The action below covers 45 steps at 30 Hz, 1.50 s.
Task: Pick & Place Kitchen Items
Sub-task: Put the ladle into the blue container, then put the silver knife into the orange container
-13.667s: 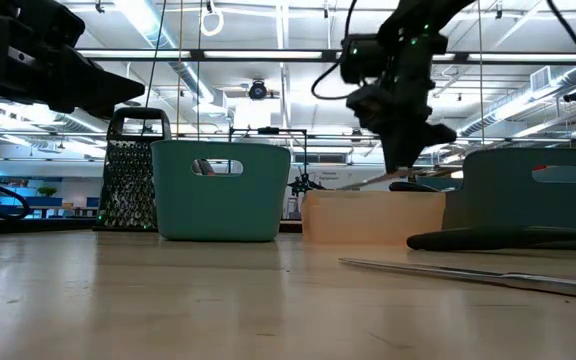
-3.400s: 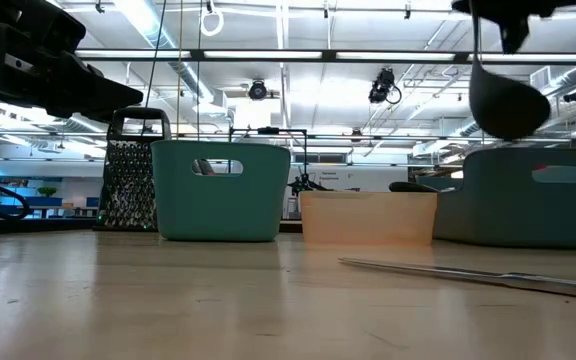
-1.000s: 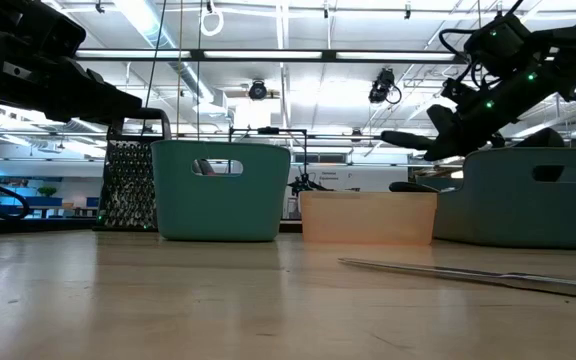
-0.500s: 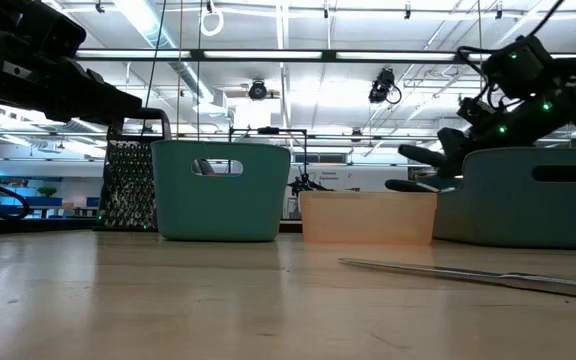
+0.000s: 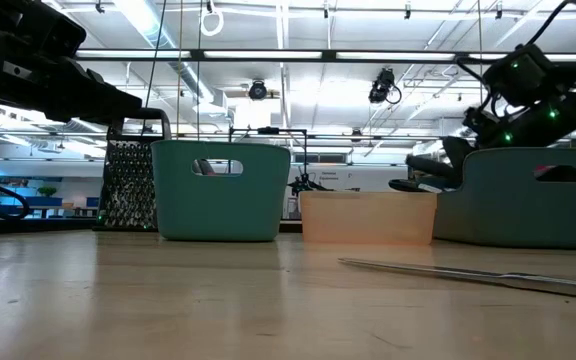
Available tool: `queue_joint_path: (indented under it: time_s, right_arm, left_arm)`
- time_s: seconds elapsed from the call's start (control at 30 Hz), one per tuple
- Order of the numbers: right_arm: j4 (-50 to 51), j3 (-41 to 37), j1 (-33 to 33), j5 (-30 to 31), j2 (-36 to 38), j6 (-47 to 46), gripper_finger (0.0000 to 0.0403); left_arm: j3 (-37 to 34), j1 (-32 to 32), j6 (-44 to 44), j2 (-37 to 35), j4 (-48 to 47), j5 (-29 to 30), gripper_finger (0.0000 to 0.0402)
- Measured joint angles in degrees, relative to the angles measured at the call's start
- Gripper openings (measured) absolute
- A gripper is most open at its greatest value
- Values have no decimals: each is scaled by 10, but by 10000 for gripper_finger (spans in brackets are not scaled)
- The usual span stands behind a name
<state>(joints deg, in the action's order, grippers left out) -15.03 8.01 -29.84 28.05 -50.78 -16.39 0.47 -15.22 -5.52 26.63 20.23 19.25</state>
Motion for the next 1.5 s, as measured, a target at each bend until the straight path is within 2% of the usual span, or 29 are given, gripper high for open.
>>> queue_joint_path:
  time_s: [0.57, 1.07, 1.23, 1.5]
  right_arm:
    - [29, 0, -24, -42, 0, -16, 48]
    - [4, 1, -23, -46, 0, -26, 133]
    - [11, 37, -23, -52, 8, -16, 146]
    - [120, 142, -21, -67, 40, 19, 146]
  left_arm:
    - [0, 0, 3, 0, 0, 0, 14]
    - [0, 0, 3, 0, 0, 0, 14]
    - [0, 0, 3, 0, 0, 0, 14]
    - [0, 0, 3, 0, 0, 0, 14]
